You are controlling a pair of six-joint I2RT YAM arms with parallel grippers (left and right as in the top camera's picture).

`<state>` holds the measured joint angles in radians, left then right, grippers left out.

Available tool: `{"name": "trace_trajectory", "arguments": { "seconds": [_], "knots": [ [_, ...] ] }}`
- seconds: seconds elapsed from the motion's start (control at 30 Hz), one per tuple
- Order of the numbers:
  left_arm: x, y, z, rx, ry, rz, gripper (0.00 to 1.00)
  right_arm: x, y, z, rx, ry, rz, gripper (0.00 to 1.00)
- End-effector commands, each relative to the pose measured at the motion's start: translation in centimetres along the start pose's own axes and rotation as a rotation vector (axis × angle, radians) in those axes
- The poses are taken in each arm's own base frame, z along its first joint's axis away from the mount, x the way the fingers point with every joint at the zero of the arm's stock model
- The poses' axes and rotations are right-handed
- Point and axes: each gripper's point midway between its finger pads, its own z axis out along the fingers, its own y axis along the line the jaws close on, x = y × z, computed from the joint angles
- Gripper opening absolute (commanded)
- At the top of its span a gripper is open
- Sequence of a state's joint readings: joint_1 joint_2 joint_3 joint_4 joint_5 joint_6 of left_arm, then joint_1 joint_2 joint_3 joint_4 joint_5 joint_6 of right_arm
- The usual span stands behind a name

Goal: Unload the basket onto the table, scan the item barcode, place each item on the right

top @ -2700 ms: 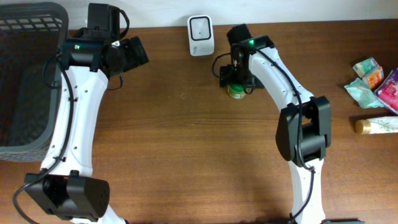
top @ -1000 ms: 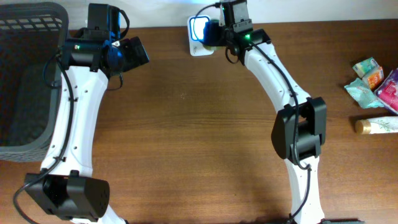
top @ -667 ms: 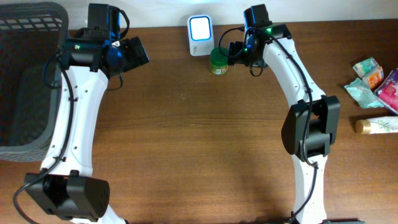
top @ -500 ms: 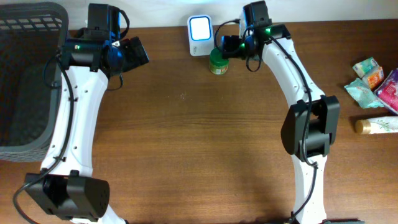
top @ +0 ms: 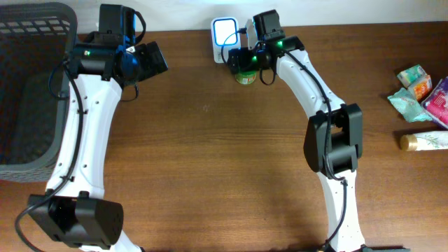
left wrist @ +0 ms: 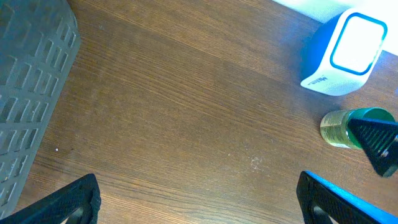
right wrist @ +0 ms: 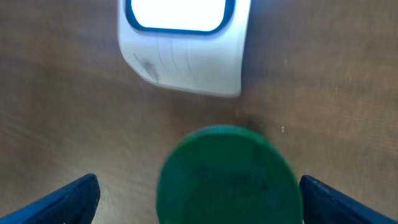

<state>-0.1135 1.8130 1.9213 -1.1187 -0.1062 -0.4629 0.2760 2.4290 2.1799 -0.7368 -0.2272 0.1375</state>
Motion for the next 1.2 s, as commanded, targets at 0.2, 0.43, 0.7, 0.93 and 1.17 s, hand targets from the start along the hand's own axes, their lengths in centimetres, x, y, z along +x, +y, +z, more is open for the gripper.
{"name": "trace_trajectory", "arguments": {
  "seconds": [0.2,0.43,0.7,0.93,1.17],
  "knots": [
    [0.2,0.2,0.4,-0.014,0.006,0.023,0.99,2.4,3.5,-4.0,0.006,0.113,-0.003,0.86],
    [0.2,0.2,0.4,-0.014,0.006,0.023,0.99,-3.9,-0.6,-3.9,0.259,-0.172,0.052,0.99],
    [0.2,0.2,0.4,-0.014,0.006,0.023,0.99,-6.1,0.3,-1.1,0.182,-0.271,-0.009,1.00],
    [0.2,0.2,0.4,-0.014,0.006,0.023,0.99,-3.5,-0.9,2.6,0.198,-0.194,0.001,0.96],
    [0.2,0.2,0.4,-0.014,0.006,0.023,0.99,-1.0,-1.6,1.5,0.247,-0.081,0.003,0.74]
  ]
}}
